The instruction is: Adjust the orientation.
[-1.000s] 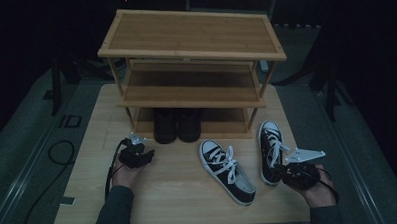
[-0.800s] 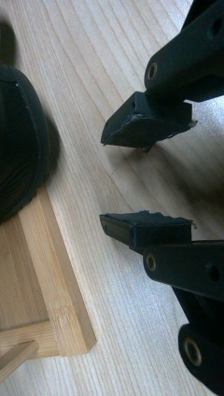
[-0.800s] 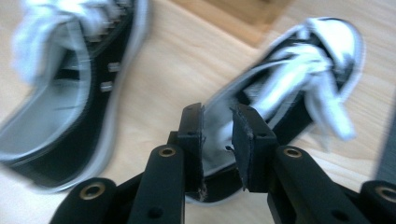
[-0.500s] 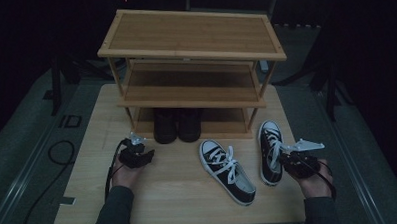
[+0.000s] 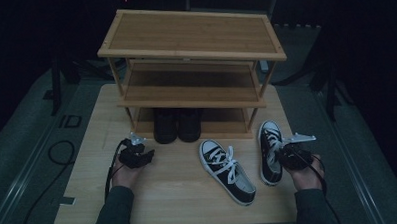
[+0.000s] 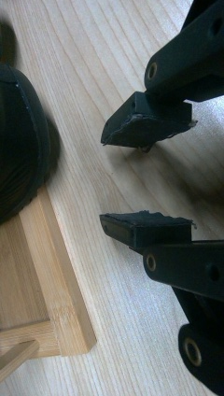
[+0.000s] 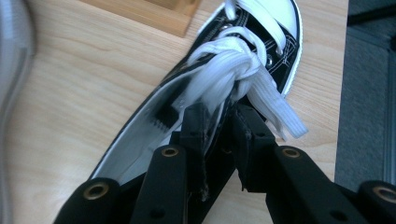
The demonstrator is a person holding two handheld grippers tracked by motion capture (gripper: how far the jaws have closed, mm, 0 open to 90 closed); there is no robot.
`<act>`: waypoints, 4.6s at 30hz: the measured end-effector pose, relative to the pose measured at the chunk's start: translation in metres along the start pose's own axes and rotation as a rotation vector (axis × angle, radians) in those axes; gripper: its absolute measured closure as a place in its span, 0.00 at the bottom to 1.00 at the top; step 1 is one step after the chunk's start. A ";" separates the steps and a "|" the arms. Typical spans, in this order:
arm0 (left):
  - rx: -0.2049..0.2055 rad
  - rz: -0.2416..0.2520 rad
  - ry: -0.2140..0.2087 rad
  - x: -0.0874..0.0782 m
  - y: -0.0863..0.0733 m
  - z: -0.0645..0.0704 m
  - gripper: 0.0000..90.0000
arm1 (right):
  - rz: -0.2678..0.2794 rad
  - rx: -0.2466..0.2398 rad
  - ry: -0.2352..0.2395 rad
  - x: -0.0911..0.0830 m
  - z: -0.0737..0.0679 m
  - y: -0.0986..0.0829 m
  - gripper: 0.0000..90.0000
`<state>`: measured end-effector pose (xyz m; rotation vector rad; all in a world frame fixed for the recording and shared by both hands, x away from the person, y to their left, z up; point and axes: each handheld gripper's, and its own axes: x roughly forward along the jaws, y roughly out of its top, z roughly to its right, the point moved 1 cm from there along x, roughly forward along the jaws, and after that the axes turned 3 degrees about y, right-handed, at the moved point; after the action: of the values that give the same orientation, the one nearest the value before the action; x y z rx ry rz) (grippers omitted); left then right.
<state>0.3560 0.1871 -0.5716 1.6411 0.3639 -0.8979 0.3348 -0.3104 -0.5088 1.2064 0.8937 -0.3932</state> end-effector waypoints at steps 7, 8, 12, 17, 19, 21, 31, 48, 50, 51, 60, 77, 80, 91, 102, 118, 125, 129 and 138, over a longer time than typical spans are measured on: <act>0.000 0.000 -0.002 0.000 0.000 0.000 0.62 | -0.027 0.023 -0.034 0.020 0.002 0.007 0.87; 0.000 0.000 -0.002 0.000 0.000 0.000 0.62 | -0.027 0.023 -0.034 0.020 0.002 0.007 0.87; 0.000 0.000 -0.002 0.000 0.000 0.000 0.62 | -0.029 0.038 -0.034 0.017 0.004 0.006 0.93; -0.001 0.000 -0.001 0.000 0.000 0.000 0.62 | -0.013 0.041 -0.039 0.013 0.003 0.003 0.94; -0.003 0.001 0.000 0.000 0.000 0.000 0.62 | -0.008 0.042 -0.038 0.011 0.004 0.001 0.94; -0.005 0.003 0.000 0.000 0.000 0.000 0.62 | -0.003 0.049 -0.035 0.010 0.004 0.000 0.94; 0.007 -0.008 -0.007 0.000 0.001 -0.001 0.62 | 0.029 0.053 -0.006 -0.001 0.006 -0.005 0.95; 0.007 -0.004 -0.007 0.000 0.000 -0.001 0.62 | 0.088 0.004 0.022 -0.018 0.002 -0.004 0.95; 0.005 -0.004 -0.006 0.000 0.000 -0.001 0.62 | 0.094 -0.010 0.025 -0.019 0.001 -0.004 0.95; 0.005 -0.004 -0.006 0.000 0.000 -0.001 0.62 | 0.097 -0.016 0.025 -0.019 0.000 -0.004 0.95; 0.004 -0.006 -0.004 0.000 0.000 -0.001 0.62 | 0.130 -0.089 0.066 -0.022 -0.011 -0.004 0.95; 0.004 -0.004 -0.004 0.000 0.000 -0.001 0.62 | 0.188 -0.253 0.178 0.002 -0.039 0.006 0.95; 0.003 -0.004 -0.004 0.000 0.000 -0.001 0.62 | 0.198 -0.275 0.195 0.007 -0.043 0.007 0.95; 0.000 0.000 -0.005 0.000 0.000 0.000 0.62 | 0.213 -0.339 0.224 0.018 -0.053 0.009 0.95; -0.001 0.000 -0.003 0.000 0.000 0.000 0.62 | 0.235 -0.348 0.248 0.017 -0.052 -0.002 0.95; 0.000 0.001 -0.003 0.000 0.000 0.000 0.62 | 0.117 -0.340 0.242 0.005 -0.046 0.003 0.78; -0.003 0.002 -0.003 0.000 0.000 0.000 0.62 | 0.059 -0.342 0.257 -0.003 -0.043 0.006 0.72; 0.000 0.001 -0.003 0.000 0.000 0.000 0.62 | 0.044 -0.350 0.261 -0.008 -0.041 0.006 0.66; -0.001 0.002 -0.003 0.000 -0.001 0.000 0.62 | 0.006 -0.336 0.281 -0.018 -0.034 0.009 0.58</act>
<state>0.3556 0.1876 -0.5718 1.6392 0.3602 -0.8985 0.3169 -0.2794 -0.4922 0.9649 1.1467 -0.0617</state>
